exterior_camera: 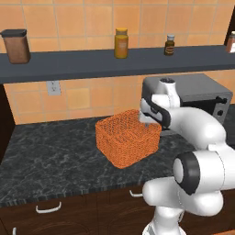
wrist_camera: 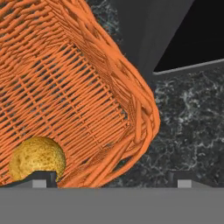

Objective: Open the cabinet, pick up the bread from the cabinet and place it in the basket. Then move the basket to the dining counter.

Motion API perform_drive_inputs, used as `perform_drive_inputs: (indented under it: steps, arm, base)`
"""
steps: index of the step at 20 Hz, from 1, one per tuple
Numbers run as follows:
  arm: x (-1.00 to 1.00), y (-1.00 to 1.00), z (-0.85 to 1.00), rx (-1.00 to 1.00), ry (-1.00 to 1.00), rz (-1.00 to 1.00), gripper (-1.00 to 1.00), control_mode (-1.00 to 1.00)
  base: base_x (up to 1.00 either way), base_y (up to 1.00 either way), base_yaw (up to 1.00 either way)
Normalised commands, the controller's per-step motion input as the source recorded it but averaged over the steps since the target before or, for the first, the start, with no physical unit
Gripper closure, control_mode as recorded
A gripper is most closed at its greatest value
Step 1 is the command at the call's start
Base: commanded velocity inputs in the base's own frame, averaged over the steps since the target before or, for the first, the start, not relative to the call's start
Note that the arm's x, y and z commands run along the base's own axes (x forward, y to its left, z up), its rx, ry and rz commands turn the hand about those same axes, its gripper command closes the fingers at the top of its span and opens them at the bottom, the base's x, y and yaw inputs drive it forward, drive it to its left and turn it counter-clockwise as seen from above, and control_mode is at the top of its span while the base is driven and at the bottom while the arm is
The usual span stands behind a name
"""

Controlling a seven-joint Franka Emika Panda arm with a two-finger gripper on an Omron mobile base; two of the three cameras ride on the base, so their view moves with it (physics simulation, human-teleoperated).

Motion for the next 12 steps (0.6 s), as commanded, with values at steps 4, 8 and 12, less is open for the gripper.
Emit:
perform_drive_inputs:
  steps: [4,8,12]
  arm:
    - [0.23,-0.3,-0.19,0.0,0.0,-0.01,-1.0,-1.0]
    - [0.31,-0.28,-0.21,0.0,0.0,-0.01,-1.0,-1.0]
    - [0.22,-0.01,-0.26,0.0,0.0,0.0,-1.0,-1.0]
  base:
    - [0.0,0.0,0.0]
    - [0.0,0.0,0.0]
    - [0.0,0.0,0.0]
